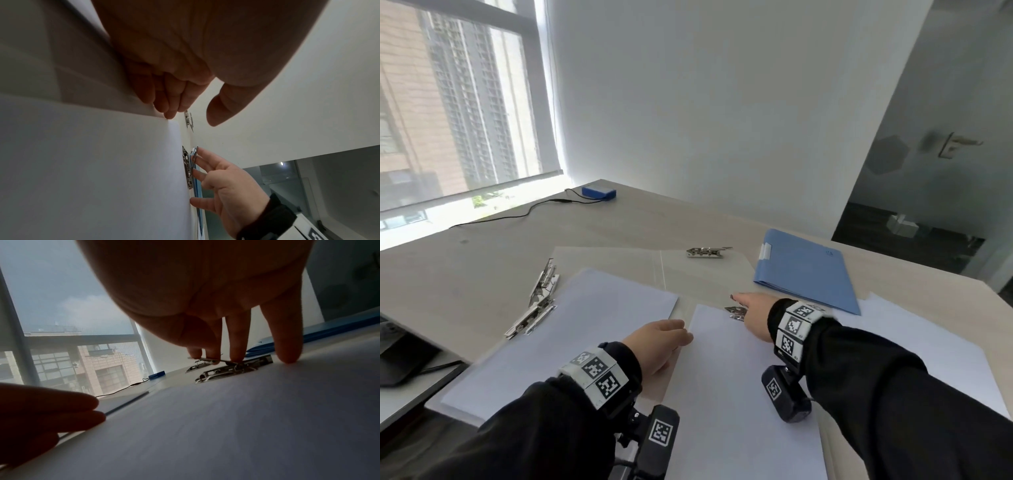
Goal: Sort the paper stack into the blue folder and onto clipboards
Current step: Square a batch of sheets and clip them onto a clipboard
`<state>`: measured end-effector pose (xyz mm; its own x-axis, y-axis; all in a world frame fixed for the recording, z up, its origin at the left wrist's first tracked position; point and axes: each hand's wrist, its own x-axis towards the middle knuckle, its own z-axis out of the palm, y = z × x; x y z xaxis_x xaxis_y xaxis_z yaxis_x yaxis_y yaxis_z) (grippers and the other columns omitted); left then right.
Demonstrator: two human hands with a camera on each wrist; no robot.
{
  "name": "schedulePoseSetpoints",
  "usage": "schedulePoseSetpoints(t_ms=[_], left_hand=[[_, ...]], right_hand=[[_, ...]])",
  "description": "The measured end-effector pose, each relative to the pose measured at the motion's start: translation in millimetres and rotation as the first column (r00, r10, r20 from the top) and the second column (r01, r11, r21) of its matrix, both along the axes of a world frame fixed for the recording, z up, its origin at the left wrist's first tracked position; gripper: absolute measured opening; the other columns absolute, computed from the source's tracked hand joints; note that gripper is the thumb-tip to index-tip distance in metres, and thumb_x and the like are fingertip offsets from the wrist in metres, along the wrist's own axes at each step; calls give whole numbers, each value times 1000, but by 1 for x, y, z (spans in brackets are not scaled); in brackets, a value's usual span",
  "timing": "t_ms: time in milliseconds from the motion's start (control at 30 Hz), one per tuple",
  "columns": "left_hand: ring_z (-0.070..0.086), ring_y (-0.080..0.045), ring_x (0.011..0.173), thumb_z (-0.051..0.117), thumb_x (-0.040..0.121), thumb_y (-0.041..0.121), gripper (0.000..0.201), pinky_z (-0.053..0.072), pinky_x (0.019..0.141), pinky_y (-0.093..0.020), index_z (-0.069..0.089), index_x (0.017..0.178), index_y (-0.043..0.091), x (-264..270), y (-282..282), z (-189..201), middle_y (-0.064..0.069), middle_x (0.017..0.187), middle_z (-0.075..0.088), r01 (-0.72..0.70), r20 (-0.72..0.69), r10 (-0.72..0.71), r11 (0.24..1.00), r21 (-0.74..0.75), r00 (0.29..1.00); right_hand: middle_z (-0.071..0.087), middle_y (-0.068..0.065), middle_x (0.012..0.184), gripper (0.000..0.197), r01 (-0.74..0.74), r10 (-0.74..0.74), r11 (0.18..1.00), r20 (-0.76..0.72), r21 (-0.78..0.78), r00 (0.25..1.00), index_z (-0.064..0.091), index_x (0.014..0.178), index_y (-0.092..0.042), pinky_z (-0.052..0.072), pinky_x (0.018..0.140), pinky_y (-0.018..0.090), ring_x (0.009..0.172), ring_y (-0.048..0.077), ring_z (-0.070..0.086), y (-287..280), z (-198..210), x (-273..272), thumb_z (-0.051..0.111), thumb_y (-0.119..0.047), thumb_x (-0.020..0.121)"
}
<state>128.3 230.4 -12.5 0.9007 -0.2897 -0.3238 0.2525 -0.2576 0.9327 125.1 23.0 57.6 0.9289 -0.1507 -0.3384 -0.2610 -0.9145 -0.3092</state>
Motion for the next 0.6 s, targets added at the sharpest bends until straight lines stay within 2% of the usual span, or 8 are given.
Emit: schedulePoseSetpoints(t_ms=[100, 233, 333, 467, 533, 600], left_hand=[[60, -18, 87, 67, 61, 42, 64, 52, 81, -33, 63, 124, 30, 0, 1, 0, -7, 118, 70, 8, 2, -8, 1000, -4, 1000], [64, -22, 96, 65, 61, 42, 66, 52, 82, -32, 61, 126, 29, -2, 0, 3, 0, 117, 70, 26, 20, -26, 999, 23, 999], [65, -26, 111, 64, 62, 42, 67, 53, 86, -32, 59, 127, 29, -4, 1, 6, 5, 117, 68, 38, 21, -39, 998, 48, 999], [65, -23, 106, 64, 63, 42, 68, 50, 79, -28, 58, 130, 28, -8, 0, 12, 6, 118, 67, 47, 18, -48, 998, 52, 999], [64, -19, 106, 64, 63, 43, 69, 49, 76, -25, 57, 130, 28, -10, 0, 15, 4, 122, 66, 46, 18, -47, 998, 53, 999], [64, -17, 99, 67, 69, 40, 64, 48, 75, -25, 58, 130, 27, -12, 0, 16, 0, 123, 66, 39, 19, -40, 998, 47, 999]], right_hand=[[39, 8, 155, 59, -72, 63, 988, -67, -138, 996, 30, 152, -20, 34, 105, 25, 137, 25, 43, 2, 1, 5, 38, -6, 95], [24, 4, 162, 64, -75, 41, 974, -157, -215, 987, 16, 156, -23, 26, 114, 29, 146, 24, 30, 5, -3, 8, 37, -9, 97], [26, 6, 161, 64, -90, 35, 960, -204, -264, 978, 17, 156, -19, 27, 115, 33, 145, 26, 31, 8, -6, 12, 40, -10, 97], [37, 10, 155, 56, -156, 94, 948, -224, -278, 970, 30, 150, -14, 31, 114, 37, 140, 29, 39, 10, -9, 16, 41, -11, 96], [36, 11, 155, 55, -173, 118, 950, -214, -259, 970, 30, 150, -14, 31, 114, 38, 139, 31, 39, 9, -6, 11, 39, -11, 96], [33, 11, 156, 57, -149, 120, 972, -157, -181, 980, 31, 151, -16, 31, 114, 36, 140, 31, 36, 3, -4, 4, 42, -10, 94]])
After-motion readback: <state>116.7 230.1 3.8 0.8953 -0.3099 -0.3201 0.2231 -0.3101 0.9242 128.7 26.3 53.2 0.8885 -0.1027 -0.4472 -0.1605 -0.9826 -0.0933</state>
